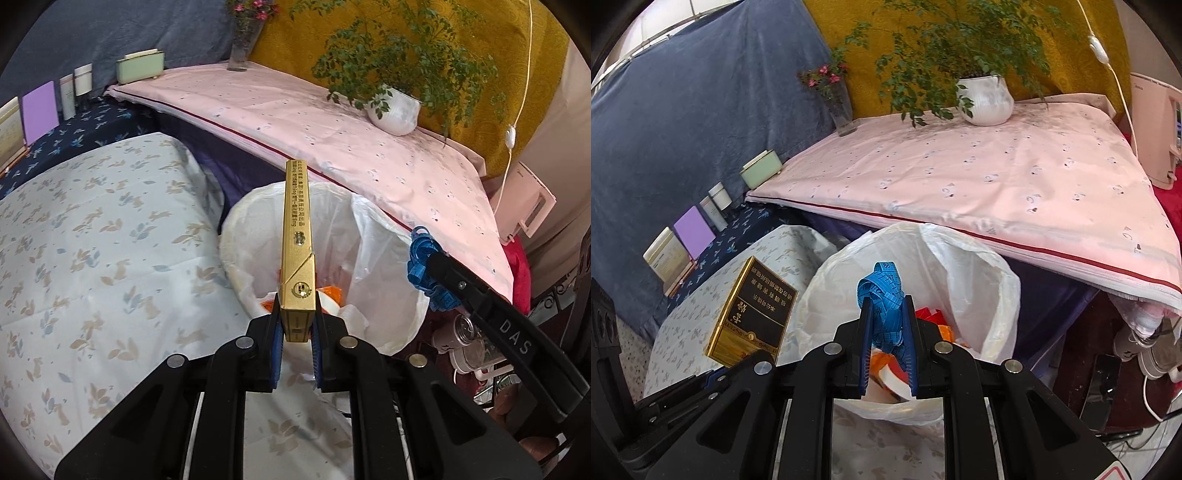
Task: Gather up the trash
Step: 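Carry the gold box and tape measure over the bin and open both tools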
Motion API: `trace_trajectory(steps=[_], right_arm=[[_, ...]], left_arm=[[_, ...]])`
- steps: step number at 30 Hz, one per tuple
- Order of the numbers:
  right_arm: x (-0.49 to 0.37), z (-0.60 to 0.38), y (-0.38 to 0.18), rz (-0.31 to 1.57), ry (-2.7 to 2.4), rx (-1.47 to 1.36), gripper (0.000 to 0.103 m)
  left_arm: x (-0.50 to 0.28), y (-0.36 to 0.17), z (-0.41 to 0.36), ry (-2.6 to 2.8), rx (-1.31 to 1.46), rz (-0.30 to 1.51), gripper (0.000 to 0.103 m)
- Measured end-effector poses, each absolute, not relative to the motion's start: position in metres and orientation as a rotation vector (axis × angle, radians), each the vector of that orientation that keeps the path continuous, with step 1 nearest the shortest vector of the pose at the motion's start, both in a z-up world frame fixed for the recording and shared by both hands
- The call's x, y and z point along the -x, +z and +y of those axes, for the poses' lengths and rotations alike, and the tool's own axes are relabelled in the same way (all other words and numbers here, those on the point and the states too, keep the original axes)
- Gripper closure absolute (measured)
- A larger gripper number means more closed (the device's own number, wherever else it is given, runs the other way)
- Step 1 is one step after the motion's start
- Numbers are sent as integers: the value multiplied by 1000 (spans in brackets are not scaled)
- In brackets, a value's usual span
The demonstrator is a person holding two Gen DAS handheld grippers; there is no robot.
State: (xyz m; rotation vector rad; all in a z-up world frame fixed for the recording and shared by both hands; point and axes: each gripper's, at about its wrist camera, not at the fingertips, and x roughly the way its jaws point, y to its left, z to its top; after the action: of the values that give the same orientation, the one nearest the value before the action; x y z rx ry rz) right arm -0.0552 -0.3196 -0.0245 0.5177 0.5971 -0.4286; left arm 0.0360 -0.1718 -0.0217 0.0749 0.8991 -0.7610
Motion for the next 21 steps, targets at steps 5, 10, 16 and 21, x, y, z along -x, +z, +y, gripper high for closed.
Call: trace_trajectory(steps=[5,10,16,21], right_arm=[[56,-330,-30,601,-441,-532,88],[55,-337,-35,607,-445,-540,88],[52,-339,-39,614,-440,-544,88],[47,-337,-41,621,-428,-541,88]], left_arm=[[-40,-28,-189,-773,-86,910,90],[-44,-34,-197,-774,-79,907,86],[-53,-39,-195,-745,-62,910,60],[-60,-43,-184,-701,-46,926,58]])
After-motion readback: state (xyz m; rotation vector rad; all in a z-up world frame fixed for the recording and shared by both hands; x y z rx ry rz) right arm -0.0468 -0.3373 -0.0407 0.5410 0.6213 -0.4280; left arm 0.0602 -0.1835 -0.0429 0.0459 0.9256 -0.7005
